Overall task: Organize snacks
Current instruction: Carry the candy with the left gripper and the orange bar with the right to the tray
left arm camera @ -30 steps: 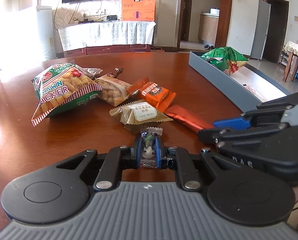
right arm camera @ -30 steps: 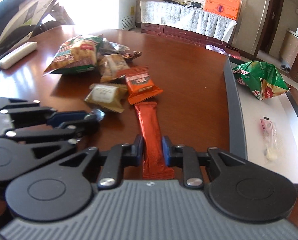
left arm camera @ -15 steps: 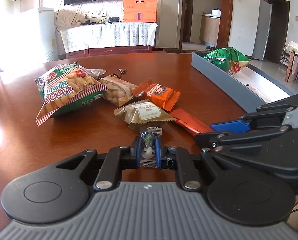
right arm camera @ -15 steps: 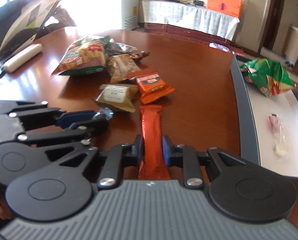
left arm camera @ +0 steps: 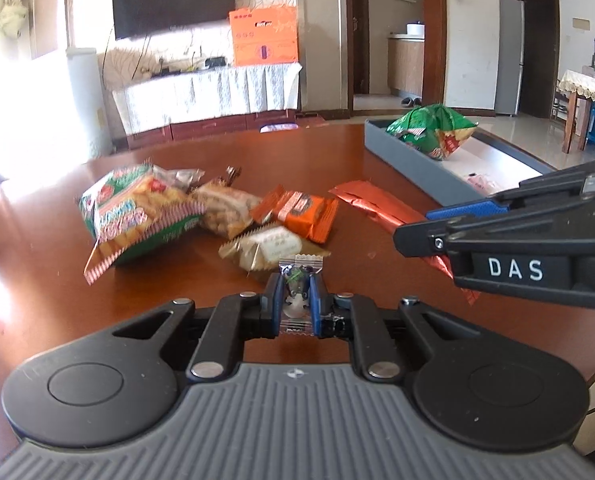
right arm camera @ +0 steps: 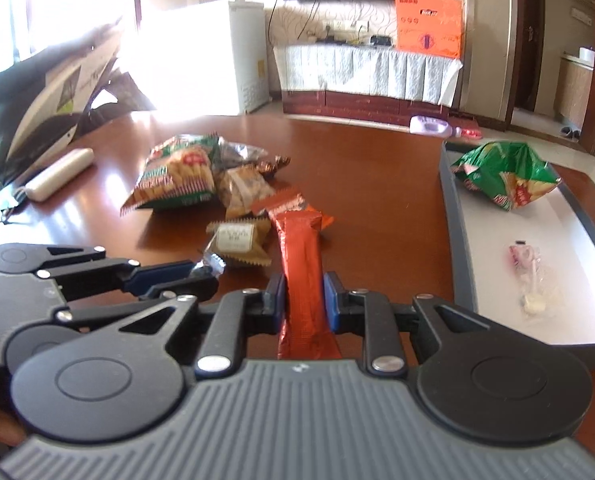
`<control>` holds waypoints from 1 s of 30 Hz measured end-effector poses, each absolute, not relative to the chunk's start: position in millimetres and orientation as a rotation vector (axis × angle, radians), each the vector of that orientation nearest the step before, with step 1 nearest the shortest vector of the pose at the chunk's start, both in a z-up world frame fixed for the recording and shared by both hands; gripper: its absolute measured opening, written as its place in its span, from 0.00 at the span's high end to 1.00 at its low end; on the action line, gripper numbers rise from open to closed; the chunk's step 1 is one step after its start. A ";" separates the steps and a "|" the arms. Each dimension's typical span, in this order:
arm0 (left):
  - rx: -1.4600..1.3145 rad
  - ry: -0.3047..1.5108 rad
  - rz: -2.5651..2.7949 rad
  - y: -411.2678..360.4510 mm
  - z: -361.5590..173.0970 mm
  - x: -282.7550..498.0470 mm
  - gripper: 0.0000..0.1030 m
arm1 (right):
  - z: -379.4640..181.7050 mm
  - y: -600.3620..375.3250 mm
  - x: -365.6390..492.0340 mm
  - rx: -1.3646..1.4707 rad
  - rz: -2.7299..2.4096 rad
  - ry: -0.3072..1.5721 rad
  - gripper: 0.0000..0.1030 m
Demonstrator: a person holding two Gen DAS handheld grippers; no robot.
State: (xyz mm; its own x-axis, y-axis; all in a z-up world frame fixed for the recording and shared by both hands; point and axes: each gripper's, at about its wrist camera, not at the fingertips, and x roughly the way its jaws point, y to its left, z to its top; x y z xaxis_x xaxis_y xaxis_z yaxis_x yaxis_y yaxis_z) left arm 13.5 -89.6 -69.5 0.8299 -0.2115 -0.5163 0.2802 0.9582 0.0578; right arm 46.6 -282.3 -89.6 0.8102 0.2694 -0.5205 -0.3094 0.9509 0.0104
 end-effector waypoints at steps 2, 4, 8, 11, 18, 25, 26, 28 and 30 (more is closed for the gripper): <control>0.139 0.517 -0.262 -94.6 -65.3 13.2 0.84 | -85.4 -285.7 44.6 -0.066 0.305 0.523 0.77; 0.140 0.504 -0.264 -99.6 -61.6 14.0 0.84 | -81.7 -290.0 43.3 -0.055 0.296 0.506 0.77; 0.145 0.488 -0.282 -111.9 -55.6 17.0 0.84 | -75.7 -299.7 40.7 -0.043 0.272 0.475 0.77; 0.152 0.473 -0.296 -123.7 -51.6 19.9 0.84 | -71.4 -308.5 38.3 -0.028 0.248 0.450 0.77; 0.164 0.452 -0.318 -145.1 -45.5 27.4 0.84 | -66.1 -324.6 35.0 -0.033 0.179 0.406 0.77; 0.197 0.420 -0.341 -169.0 -41.5 41.8 0.84 | -63.4 -338.9 33.9 -0.025 0.124 0.375 0.77; 0.198 0.418 -0.345 -172.2 -41.1 44.2 0.84 | -63.3 -341.5 34.4 -0.023 0.115 0.373 0.77; 0.197 0.415 -0.354 -178.3 -40.0 48.8 0.84 | -63.3 -345.9 33.8 -0.022 0.097 0.368 0.77; 0.191 0.414 -0.363 -184.0 -38.7 52.8 0.84 | -63.2 -351.4 34.2 -0.015 0.084 0.364 0.77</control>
State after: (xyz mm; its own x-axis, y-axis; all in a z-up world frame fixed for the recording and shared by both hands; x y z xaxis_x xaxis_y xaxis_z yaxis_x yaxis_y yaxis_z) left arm 52.8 -184.0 -38.7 0.8525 -0.3049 -0.4245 0.3816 0.9181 0.1071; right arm 34.2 -351.4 -63.2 0.9309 0.0795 -0.3566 -0.0848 0.9964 0.0009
